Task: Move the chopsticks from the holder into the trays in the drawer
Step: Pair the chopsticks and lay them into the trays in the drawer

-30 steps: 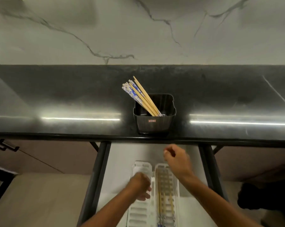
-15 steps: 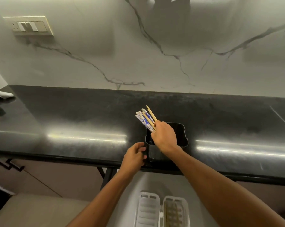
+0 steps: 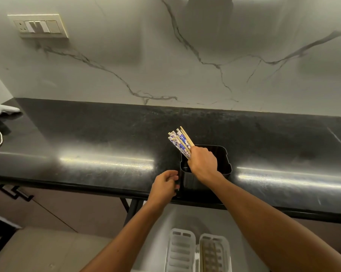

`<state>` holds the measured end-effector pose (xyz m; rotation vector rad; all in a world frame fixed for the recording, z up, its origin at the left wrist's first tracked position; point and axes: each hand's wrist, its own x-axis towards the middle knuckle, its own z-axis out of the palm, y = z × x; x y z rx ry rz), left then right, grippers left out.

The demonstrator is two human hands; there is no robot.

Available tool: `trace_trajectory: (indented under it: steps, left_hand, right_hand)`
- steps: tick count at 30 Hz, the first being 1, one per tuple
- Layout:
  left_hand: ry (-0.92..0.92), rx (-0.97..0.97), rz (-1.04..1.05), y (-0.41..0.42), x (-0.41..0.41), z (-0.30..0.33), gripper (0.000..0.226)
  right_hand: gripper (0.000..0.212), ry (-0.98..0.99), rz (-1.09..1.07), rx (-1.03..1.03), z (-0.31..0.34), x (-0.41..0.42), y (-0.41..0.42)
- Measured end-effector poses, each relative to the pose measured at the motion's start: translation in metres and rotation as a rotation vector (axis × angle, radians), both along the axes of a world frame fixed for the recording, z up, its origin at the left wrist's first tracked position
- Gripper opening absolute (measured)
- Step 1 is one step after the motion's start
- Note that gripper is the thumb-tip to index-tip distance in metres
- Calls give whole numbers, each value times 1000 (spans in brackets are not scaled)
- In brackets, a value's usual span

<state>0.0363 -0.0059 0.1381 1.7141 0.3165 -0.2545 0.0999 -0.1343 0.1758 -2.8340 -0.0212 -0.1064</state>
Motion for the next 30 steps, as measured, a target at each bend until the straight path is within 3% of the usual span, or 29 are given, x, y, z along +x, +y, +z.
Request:
trace_trajectory:
  steps: [15, 20, 25, 30]
  left_hand:
    - [-30, -80, 78, 16, 3, 3, 24]
    - [-56, -99, 105, 16, 4, 7, 24]
    - [-136, -97, 156, 16, 7, 17, 20]
    - [-403, 18, 146, 5, 12, 54, 18]
  right_hand:
    - [24, 142, 103, 40, 25, 13, -28]
    - [34, 183, 137, 200, 38, 14, -36]
    - [17, 58, 111, 361, 78, 13, -49]
    - [12, -3, 131, 624, 151, 13, -66]
